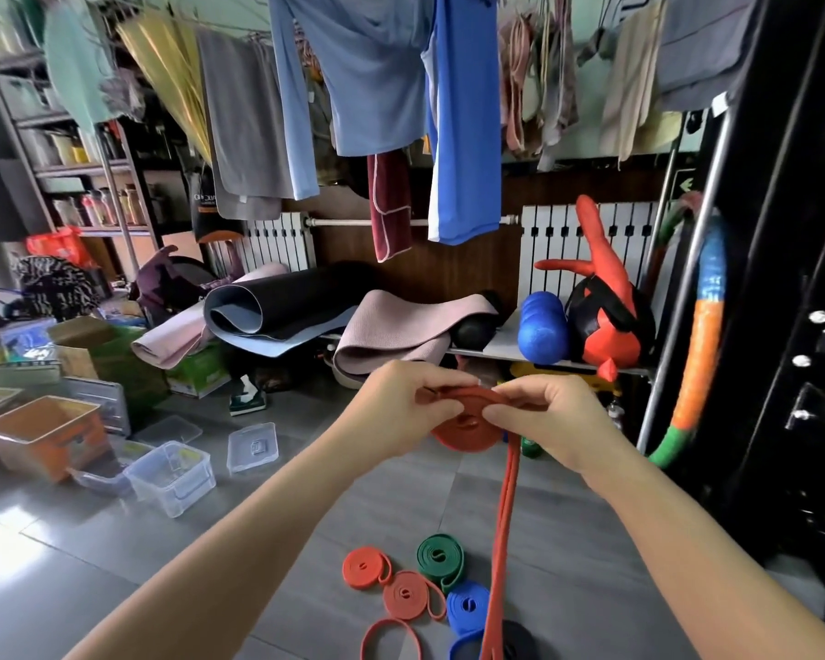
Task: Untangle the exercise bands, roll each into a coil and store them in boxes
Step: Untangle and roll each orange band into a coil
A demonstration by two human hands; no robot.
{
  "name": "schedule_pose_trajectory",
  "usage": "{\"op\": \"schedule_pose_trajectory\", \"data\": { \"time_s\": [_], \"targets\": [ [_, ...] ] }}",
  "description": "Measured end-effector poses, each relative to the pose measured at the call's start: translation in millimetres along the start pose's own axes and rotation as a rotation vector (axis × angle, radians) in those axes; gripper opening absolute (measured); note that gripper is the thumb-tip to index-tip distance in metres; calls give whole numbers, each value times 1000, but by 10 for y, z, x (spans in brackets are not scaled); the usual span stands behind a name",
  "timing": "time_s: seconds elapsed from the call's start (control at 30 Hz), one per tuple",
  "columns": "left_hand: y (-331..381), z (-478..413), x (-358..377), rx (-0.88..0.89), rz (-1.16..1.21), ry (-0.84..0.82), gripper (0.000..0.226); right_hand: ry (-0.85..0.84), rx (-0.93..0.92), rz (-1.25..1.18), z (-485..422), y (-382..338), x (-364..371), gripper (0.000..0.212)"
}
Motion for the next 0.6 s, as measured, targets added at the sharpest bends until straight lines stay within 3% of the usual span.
{"op": "schedule_pose_trajectory", "data": {
  "time_s": [0.23,0.3,0.4,0.5,0.6],
  "targets": [
    [-128,103,58,-112,717,179,33,58,32,-146,112,87,-28,15],
    [-138,137,107,-102,823,213,36,92,48,-285,160,165,22,12],
    [-182,192,250,-140,935,183,28,122,59,-447,228,251,74,28],
    [-227,203,254,-190,776,114,27,94,100,-378,249,293,62,22],
    [-105,140,131,-78,284,42,40,3,108,-251,224,258,99,18]
  ]
}}
Point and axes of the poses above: each hand's wrist, its own z-axis away from the middle knuckle, its own x-axis out of the palm, y = z × x, the point moved 8 cm from there along -z, towards the middle knuckle, and after that the axes turned 8 degrees about -y, right-handed, at the moved point
